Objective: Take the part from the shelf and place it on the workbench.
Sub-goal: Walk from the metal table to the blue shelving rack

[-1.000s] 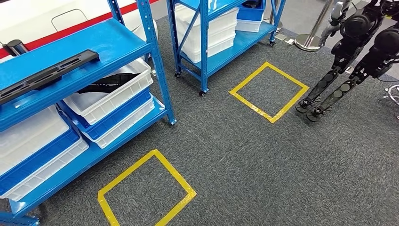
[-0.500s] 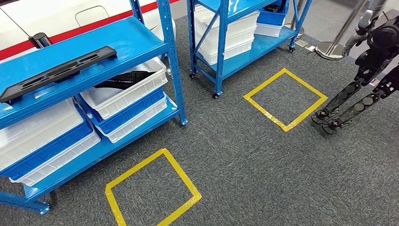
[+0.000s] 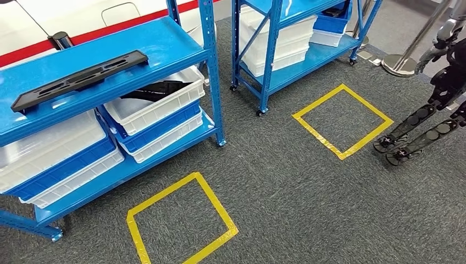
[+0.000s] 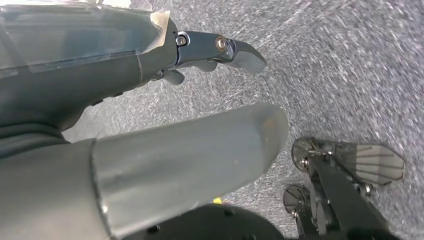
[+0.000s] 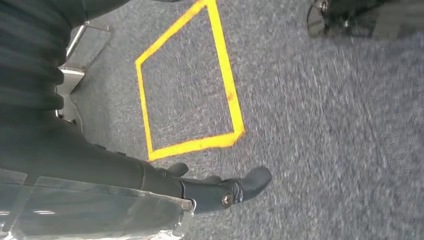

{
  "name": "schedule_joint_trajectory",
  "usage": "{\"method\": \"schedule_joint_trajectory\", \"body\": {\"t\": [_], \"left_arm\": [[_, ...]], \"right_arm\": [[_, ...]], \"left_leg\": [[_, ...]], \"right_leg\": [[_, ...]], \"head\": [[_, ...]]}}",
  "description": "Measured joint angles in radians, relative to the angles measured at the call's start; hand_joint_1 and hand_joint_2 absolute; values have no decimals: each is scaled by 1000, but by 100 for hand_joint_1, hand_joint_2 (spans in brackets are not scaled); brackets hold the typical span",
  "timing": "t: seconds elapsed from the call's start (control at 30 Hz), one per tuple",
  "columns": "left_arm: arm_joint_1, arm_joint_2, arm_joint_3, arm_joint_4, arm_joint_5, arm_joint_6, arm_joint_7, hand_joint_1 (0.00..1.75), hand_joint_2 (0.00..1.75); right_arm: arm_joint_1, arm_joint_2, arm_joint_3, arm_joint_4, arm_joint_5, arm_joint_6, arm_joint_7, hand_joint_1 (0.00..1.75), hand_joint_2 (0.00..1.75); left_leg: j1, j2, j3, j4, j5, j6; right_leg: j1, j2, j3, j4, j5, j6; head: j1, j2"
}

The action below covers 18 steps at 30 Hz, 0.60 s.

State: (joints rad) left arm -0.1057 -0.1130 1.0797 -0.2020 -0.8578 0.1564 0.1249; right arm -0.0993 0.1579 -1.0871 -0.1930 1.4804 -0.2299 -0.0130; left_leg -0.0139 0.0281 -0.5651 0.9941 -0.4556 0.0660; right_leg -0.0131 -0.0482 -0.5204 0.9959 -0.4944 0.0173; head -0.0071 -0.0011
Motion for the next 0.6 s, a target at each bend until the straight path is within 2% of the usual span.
{"method": "schedule_joint_trajectory", "body": {"t": [0.07, 0.13, 0.17, 0.2, 0.23, 0.27, 0.3, 0.33, 0.37, 0.4, 0.47, 0.53, 0.6], "left_arm": [[0, -2, 0, 0, 0, 2, 0, 0, 0], [0, -6, 0, 0, 0, 2, -1, 0, 0], [0, -6, 0, 0, -1, 1, -2, 0, 0], [0, -8, 0, 0, -2, 1, -4, 0, 0], [1, -8, 0, 0, -3, 0, -5, 0, 0], [2, -10, 0, 0, -5, 0, -6, 0, 0], [2, -11, 0, 0, -7, 0, -7, 0, 0], [2, -12, 0, 0, -9, 0, -8, 0, 0], [2, -13, -1, 0, -11, -1, -9, 0, 0], [2, -12, -2, 0, -12, -1, -9, 0, 0], [3, -12, -3, 0, -12, -1, -10, 0, 0], [4, -10, -4, 0, -12, 0, -11, 0, 0], [4, -10, -4, 0, -12, 0, -13, 0, 0]], "right_arm": [[0, 0, 1, 0, 2, 0, 0, 0, 175], [1, -4, 1, 0, 3, 0, 0, 0, 175], [3, -5, 1, 0, 2, 1, 1, 0, 175], [4, -6, 1, 0, 1, 1, 1, 0, 175], [5, -8, 1, 0, -1, 1, 1, 0, 175], [5, -9, 1, 0, -2, 1, 2, 0, 175], [5, -10, 1, 0, -4, 1, 2, 0, 175], [5, -12, 1, 0, -5, 1, 2, 0, 175], [4, -12, 1, 0, -7, 1, 2, 0, 175], [3, -12, 1, 0, -8, 1, 2, 0, 175], [1, -11, 1, 0, -8, 1, 3, 0, 175], [1, -10, 1, 0, -9, 1, 2, 0, 175], [2, -9, 1, 0, -8, 0, 1, 0, 175]], "left_leg": [[6, -13, 16, -26, 15, 5], [8, -25, 23, -37, 21, 8], [7, -32, 23, -36, 21, 8], [7, -40, 24, -36, 20, 7], [7, -47, 25, -35, 19, 6], [8, -55, 26, -32, 17, 3], [10, -63, 26, -27, 13, -2], [9, -70, 24, -16, 6, -9], [8, -75, 21, -5, -3, -17], [7, -79, 17, 5, -10, -23], [7, -83, 12, 14, -18, -29], [12, -73, 7, 28, -28, -36], [17, -52, -26, 102, -73, -48]], "right_leg": [[3, 15, -18, 43, -22, 1], [0, 36, -79, 166, -74, -4], [-2, 39, -115, 233, -98, -4], [-4, 41, -140, 276, -109, 1], [-6, 41, -149, 283, -103, 10], [-9, 42, -134, 246, -79, 22], [-13, 45, -104, 177, -46, 34], [-15, 50, -73, 108, -18, 42], [-17, 55, -48, 55, 2, 41], [-16, 58, -34, 25, 10, 34], [-14, 56, -28, 19, 12, 13], [-15, 51, -26, 18, 13, 1], [-18, 45, -24, 17, 13, -8]], "head": [[2, 0], [4, 0], [5, 0], [5, 0], [5, 0], [6, 0], [6, 0], [6, 0], [6, 0], [5, 0], [5, 0], [4, 0], [1, 0]]}}
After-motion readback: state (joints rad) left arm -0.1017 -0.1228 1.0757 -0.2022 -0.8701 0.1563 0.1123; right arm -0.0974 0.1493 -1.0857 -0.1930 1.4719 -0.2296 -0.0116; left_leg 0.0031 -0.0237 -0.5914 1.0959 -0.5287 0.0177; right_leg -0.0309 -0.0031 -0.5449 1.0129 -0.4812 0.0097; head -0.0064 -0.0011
